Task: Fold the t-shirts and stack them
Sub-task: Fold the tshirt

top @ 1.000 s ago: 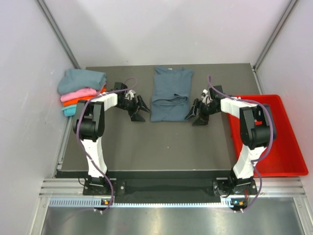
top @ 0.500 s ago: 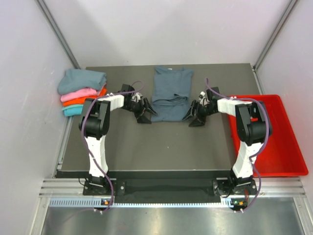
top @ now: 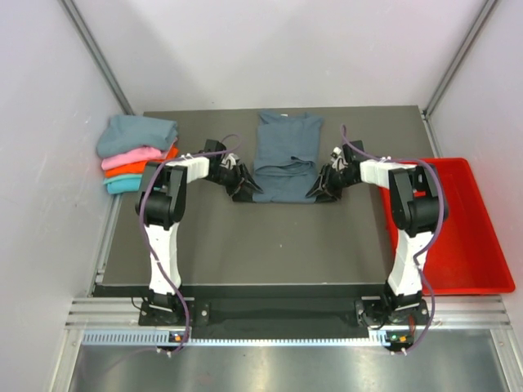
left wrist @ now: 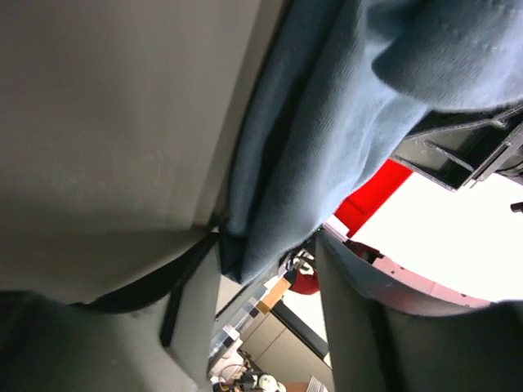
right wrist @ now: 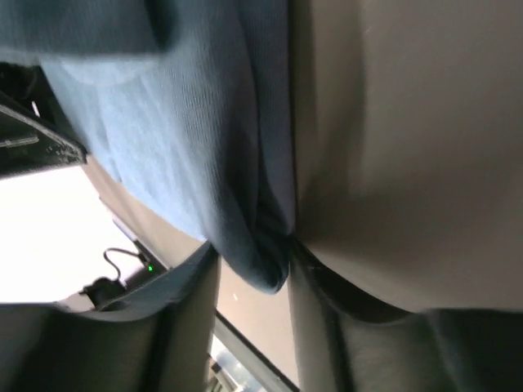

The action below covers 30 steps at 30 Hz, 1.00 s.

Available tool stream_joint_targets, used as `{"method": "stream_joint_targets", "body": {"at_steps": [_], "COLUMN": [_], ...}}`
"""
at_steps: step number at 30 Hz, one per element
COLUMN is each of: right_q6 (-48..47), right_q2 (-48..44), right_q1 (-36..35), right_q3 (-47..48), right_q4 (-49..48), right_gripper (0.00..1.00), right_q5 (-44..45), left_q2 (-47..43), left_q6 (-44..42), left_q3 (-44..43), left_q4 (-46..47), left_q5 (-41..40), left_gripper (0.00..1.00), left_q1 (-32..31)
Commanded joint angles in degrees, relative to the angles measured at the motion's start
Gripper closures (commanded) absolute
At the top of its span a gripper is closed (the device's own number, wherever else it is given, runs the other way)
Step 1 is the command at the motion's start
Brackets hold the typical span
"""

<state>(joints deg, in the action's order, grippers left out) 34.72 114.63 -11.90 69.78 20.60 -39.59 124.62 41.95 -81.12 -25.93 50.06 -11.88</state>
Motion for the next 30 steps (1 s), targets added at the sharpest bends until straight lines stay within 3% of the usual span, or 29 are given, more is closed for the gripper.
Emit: {"method": "stream_joint_targets", "body": {"at_steps": [1,6,9,12,22,30], "right_q6": [-1.1,-1.8,-2.0,-2.5,-4.4,-6.0], "right_q2": [1.1,0.1,-1.2,-3.4,-14.9,-23.5], "right_q1": [-0.5,-0.5,-0.4,-0.3,-0.1,1.5], "right_q3": [2.2,1.1,0.3,0.0,1.3,-3.7], "right_q4": [-1.8,-1.8,-1.8,-1.6,2.4,6.4], "right_gripper": [0.67,0.86,0.95,1.00,1.00,1.00], "right_q5": [2.3,2.2,2.0,1.8,1.5,0.8], "left_q2": [1.3,1.2,0.4,-1.4,-13.5,-23.2], "left_q6": [-0.4,0.6,0.8,1.2,0.1,-3.5], "left_q3": [-1.8,-1.1,-0.3,0.7,2.3,5.4], "left_q4": [2.7,3.8,3.9,4.5,5.8,3.3], "left_q5": [-1.3,-0.4,-0.4,0.3,0.6,-1.1], "left_gripper": [0.49,0.67,1.00,1.00,1.00,1.00], "left_q1": [0.2,0.2,0.1,0.1,-2.3,-4.9]}}
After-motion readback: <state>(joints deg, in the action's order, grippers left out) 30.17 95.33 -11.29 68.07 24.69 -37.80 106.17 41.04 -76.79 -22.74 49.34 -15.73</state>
